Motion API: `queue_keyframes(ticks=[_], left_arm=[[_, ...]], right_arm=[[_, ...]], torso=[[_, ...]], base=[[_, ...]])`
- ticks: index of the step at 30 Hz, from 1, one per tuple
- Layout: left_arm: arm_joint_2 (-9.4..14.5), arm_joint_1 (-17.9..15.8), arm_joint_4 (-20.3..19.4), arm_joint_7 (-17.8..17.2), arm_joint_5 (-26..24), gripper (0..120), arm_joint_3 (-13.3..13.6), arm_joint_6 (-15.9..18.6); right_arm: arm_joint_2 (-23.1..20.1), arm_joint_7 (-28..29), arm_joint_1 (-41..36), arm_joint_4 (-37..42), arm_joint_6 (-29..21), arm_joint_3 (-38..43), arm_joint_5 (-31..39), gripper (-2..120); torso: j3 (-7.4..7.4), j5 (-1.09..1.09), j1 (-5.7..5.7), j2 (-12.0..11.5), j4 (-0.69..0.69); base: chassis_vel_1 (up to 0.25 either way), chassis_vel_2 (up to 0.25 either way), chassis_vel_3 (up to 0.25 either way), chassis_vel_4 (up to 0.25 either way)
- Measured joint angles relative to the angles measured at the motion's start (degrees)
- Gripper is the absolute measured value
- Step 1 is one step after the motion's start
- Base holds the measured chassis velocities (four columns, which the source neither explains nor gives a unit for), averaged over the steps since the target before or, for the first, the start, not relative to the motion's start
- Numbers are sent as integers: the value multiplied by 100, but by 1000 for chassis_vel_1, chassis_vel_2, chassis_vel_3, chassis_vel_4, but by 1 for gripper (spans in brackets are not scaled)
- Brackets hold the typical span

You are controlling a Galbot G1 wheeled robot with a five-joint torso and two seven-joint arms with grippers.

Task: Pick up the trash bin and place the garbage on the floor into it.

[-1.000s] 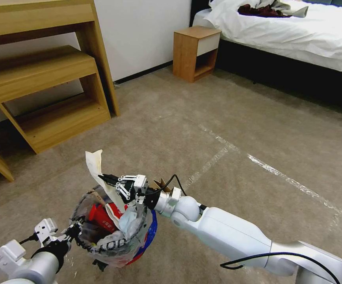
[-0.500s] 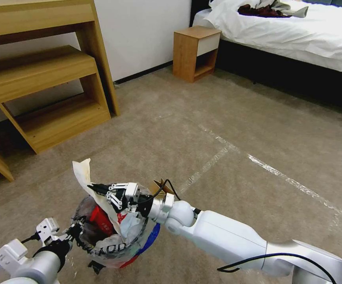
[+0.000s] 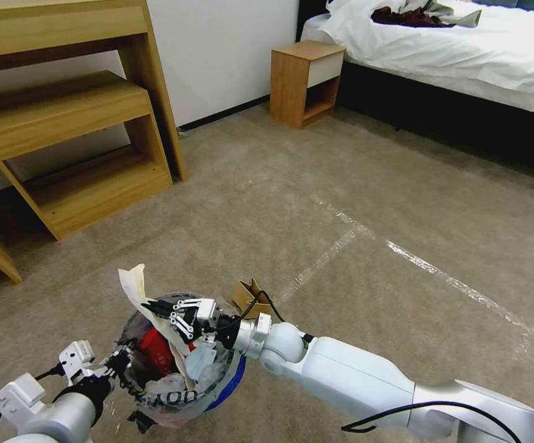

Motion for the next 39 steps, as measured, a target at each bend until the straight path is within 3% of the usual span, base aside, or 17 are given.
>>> queue_keyframes(ticks=[14,17,19,22,31,39], left_arm=[[66,-100,68,6,-60,0,-28,-1],[73,-141,109,11,-74,0,-24,-2],[74,-146,115,11,-74,0,-24,-3],[76,-206,170,13,-81,0,-25,-6],[67,-332,253,-77,-174,0,-49,-6],[116,-382,224,-248,-540,0,-277,-1]], right_arm=[[70,10,137,-13,96,108,4,1],[73,-23,219,66,96,205,8,11],[72,-23,233,76,95,215,11,11],[32,-18,431,193,81,316,113,30],[-44,111,625,254,50,345,208,61],[-71,272,684,300,34,304,203,93]], torso=[[0,0,0,0,0],[0,0,0,0,0],[0,0,0,1,0],[0,0,0,1,0],[0,0,0,0,0],[0,0,0,1,0]], base=[[0,0,0,0],[0,0,0,0],[0,0,0,0],[0,0,0,0],[0,0,0,0],[0,0,0,0]])
